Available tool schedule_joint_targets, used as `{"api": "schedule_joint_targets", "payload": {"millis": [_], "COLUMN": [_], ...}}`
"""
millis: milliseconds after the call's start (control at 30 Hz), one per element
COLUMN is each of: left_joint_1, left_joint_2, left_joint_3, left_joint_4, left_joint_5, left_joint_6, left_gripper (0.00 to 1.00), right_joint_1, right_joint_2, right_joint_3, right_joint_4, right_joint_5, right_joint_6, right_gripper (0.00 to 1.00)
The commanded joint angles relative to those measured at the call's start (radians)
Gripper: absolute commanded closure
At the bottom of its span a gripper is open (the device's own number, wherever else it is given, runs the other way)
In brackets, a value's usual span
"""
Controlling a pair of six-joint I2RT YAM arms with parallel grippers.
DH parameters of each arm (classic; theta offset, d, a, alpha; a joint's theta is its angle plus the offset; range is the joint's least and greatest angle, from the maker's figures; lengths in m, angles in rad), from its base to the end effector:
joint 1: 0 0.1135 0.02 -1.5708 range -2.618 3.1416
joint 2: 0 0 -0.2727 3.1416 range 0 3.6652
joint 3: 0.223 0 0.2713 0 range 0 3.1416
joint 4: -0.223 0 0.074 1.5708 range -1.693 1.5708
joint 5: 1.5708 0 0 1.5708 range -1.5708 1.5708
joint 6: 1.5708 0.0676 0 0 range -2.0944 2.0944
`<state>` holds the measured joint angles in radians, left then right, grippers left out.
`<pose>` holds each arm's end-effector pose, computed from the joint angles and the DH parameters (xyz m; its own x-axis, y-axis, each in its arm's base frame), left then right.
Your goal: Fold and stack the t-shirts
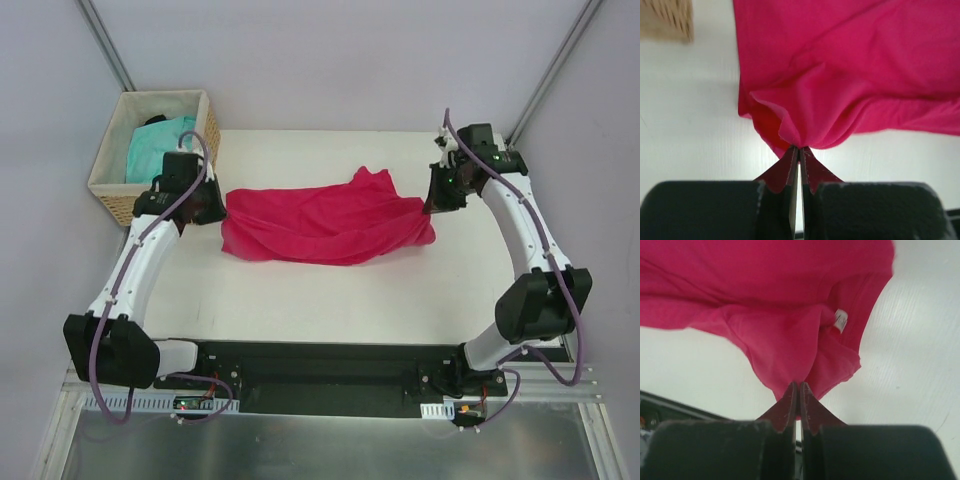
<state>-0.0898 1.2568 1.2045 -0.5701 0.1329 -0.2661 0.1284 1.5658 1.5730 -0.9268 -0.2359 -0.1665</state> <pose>0.3156 -0.0374 0.3367 -0.6118 -0.2066 -0.7636 0.0365 0.9569 -0.2882 0.3624 0.0627 0.3370 -0.7340 -0.2572 -0.6286 -0.3921 0.9162 0.0829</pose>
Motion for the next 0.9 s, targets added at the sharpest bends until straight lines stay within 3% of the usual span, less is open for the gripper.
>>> {"api": "schedule_joint_targets", "payload": {"millis": [0, 267, 500, 700, 867], "left_joint_1": [0.007, 0.007, 0.007, 0.009, 0.009], "left_joint_2": [0.041, 0.162, 0.185, 0.078, 0.108], "left_joint_3": [-0.033, 0.038, 0.050, -0.071, -0.088], "left_joint_4": [-0.180, -0.301, -0.491, -0.475, -0.570], "left_joint_5": [0.027, 0.018, -0.002, 0.048, 0.099], "left_joint_6": [-0.059, -0.036, -0.001, -0.067, -0.085], "left_gripper": [1.00, 1.00, 1.00, 1.00, 1.00], "right_joint_1": [0.017, 0.037, 0.040, 0.040, 0.042], "right_joint_2": [0.089, 0.214, 0.148, 0.071, 0.050], "right_joint_3": [-0.034, -0.067, -0.192, -0.313, -0.416], "right_joint_4": [-0.191, -0.340, -0.441, -0.481, -0.449], "right_joint_5": [-0.031, -0.071, -0.042, -0.068, -0.069], "right_joint_6": [0.018, -0.007, -0.011, 0.001, 0.059], "right_gripper": [0.99, 0.99, 0.99, 0.99, 0.99]}}
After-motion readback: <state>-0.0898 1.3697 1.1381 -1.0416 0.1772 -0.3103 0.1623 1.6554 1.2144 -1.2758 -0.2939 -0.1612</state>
